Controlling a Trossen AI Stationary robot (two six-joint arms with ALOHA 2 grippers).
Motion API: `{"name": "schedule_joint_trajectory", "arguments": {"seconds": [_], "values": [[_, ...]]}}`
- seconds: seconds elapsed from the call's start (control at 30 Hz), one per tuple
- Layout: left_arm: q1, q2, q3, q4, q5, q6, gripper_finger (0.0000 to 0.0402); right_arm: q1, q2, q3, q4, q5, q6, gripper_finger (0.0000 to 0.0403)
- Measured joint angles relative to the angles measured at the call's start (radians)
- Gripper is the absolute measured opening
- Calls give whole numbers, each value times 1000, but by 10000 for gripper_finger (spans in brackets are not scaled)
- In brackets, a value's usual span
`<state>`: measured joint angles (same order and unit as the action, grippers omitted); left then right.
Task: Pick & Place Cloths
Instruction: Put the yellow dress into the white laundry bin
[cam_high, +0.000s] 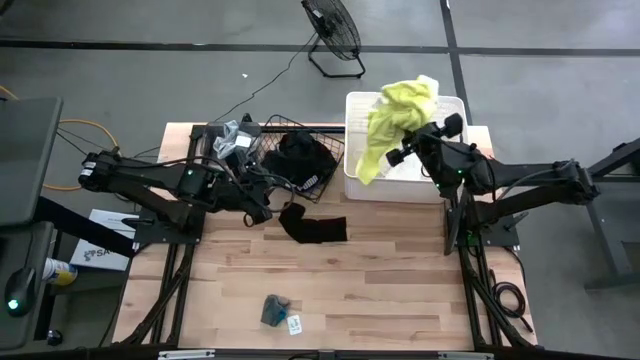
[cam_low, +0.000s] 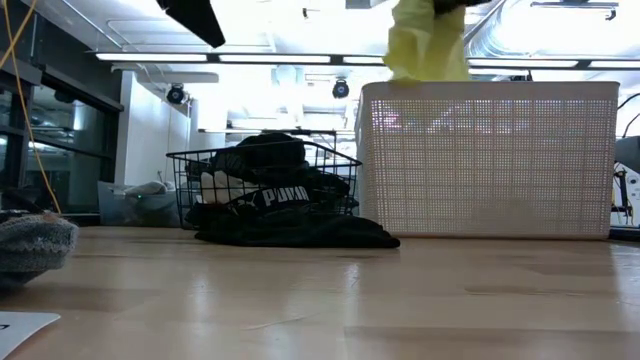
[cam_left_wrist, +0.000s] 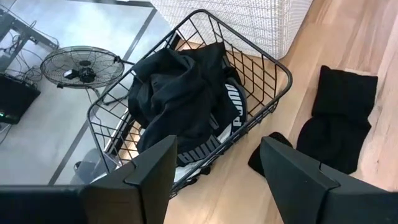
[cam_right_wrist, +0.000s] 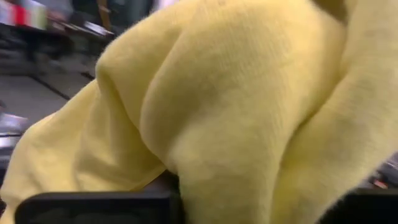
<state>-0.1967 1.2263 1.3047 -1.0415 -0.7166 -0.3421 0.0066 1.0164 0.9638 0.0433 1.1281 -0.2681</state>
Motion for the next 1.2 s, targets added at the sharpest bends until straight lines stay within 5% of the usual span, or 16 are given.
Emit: {"name": "schedule_joint_trajectory", "arguments": {"seconds": [0.13, 0.23, 0.53, 0.77, 1.2], "values": [[0, 0, -9, 0, -1, -4, 225, -22, 0, 0, -85, 83, 74, 74], [0, 0, -9, 1, -1, -4, 225, -51, -1, 0, -196, 51, 202, 74], [0, 0, -9, 1, -1, -5, 225, -308, 6, 60, -641, -438, 655, 74], [0, 0, -9, 1, -1, -5, 225, -485, 49, 138, -828, -669, 667, 74], [0, 0, -9, 1, -2, -5, 225, -605, 253, 140, -1031, -808, 681, 74]]}}
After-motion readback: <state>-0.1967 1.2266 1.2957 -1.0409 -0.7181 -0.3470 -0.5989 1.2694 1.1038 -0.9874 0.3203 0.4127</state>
